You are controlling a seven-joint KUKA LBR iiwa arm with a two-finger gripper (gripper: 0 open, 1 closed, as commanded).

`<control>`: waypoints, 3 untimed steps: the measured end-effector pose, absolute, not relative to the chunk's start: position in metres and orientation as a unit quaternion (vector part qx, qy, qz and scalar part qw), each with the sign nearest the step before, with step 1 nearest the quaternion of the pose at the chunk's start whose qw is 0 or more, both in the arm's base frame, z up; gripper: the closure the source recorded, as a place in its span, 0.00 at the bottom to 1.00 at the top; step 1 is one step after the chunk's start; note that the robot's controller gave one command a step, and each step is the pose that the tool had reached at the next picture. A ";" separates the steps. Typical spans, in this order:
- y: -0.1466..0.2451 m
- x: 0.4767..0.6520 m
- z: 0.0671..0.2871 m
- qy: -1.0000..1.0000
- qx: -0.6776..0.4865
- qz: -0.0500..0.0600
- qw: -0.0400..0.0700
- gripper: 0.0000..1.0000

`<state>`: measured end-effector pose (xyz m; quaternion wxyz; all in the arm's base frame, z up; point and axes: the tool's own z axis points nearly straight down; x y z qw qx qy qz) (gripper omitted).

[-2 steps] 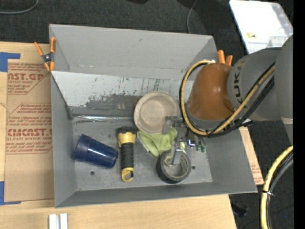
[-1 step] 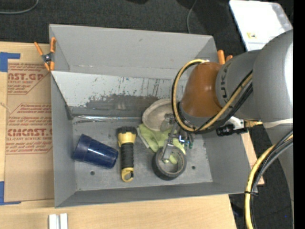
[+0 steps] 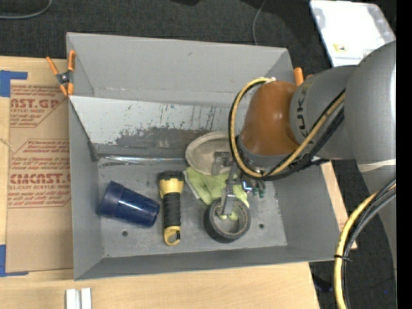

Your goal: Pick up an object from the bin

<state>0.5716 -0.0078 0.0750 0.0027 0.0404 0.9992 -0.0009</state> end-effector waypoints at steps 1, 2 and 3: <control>0.024 0.591 0.108 0.997 -0.071 0.000 -0.002 1.00; 0.024 0.591 0.108 0.998 -0.071 0.000 -0.002 1.00; 0.048 0.595 0.087 0.980 -0.198 -0.002 0.007 1.00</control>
Offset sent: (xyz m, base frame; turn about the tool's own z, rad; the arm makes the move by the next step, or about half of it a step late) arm 0.0000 0.0000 0.0000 0.0000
